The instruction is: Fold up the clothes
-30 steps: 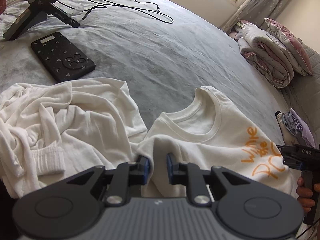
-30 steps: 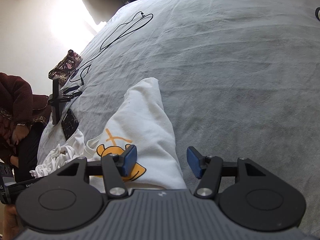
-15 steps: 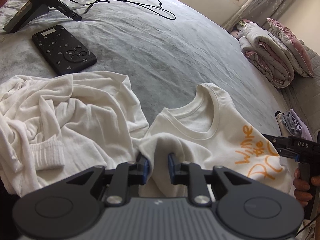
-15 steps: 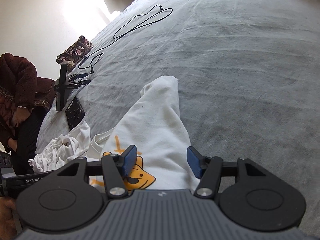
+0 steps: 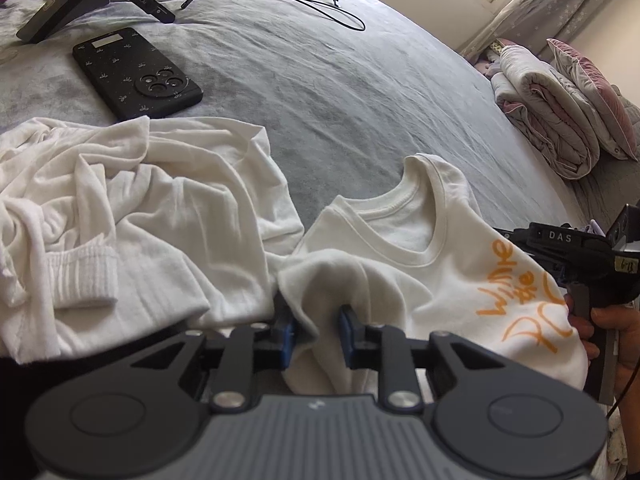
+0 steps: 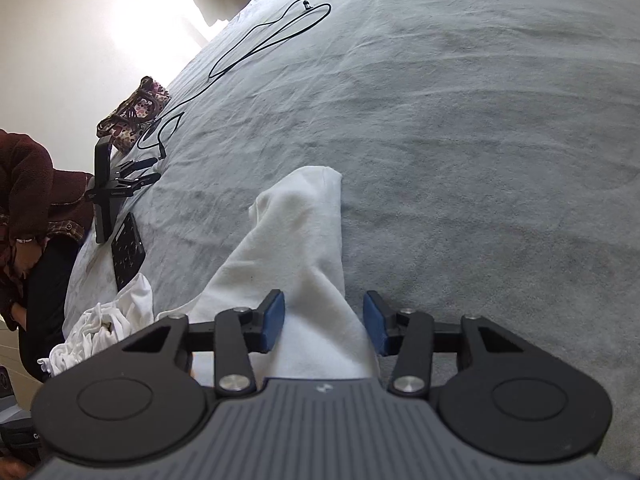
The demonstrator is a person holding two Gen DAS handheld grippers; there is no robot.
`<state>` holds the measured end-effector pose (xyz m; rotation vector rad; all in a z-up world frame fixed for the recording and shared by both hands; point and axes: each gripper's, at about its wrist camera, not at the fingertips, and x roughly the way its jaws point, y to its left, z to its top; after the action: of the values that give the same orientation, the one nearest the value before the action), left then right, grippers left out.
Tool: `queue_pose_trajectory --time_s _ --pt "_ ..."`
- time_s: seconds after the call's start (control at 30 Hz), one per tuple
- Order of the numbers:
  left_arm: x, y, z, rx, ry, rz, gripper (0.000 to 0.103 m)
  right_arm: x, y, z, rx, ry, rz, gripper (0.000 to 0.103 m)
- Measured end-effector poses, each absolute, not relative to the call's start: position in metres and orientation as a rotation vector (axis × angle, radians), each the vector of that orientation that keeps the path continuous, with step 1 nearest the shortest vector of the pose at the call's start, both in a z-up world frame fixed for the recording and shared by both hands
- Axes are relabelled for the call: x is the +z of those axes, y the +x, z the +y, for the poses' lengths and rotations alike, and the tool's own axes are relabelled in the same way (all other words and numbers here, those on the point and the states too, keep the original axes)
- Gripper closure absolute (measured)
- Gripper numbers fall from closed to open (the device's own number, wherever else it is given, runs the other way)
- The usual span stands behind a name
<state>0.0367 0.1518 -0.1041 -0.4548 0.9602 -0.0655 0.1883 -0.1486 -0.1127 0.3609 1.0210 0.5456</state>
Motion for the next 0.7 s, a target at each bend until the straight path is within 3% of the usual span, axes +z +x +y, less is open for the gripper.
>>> queue_pose_trajectory --time_s 0.03,0.07,0.13,0.7 --pt "-0.104 0.037 0.15 -0.057 -0.447 0.953 0.094 -0.112 0.188 -0.146 0.538 0.35 1.02 0.076" --pt "-0.103 0.037 0.149 -0.051 -0.439 0.945 0.096 -0.111 0.187 -0.144 0.522 0.332 1.017 0.088" --pt "-0.097 0.038 0.145 -0.049 -0.414 0.922 0.097 -0.105 0.182 -0.146 0.497 0.313 0.984 0.092" --pt "0.017 0.131 0.07 -0.145 -0.233 0.578 0.098 0.02 0.116 -0.268 0.111 0.277 0.513 0.093"
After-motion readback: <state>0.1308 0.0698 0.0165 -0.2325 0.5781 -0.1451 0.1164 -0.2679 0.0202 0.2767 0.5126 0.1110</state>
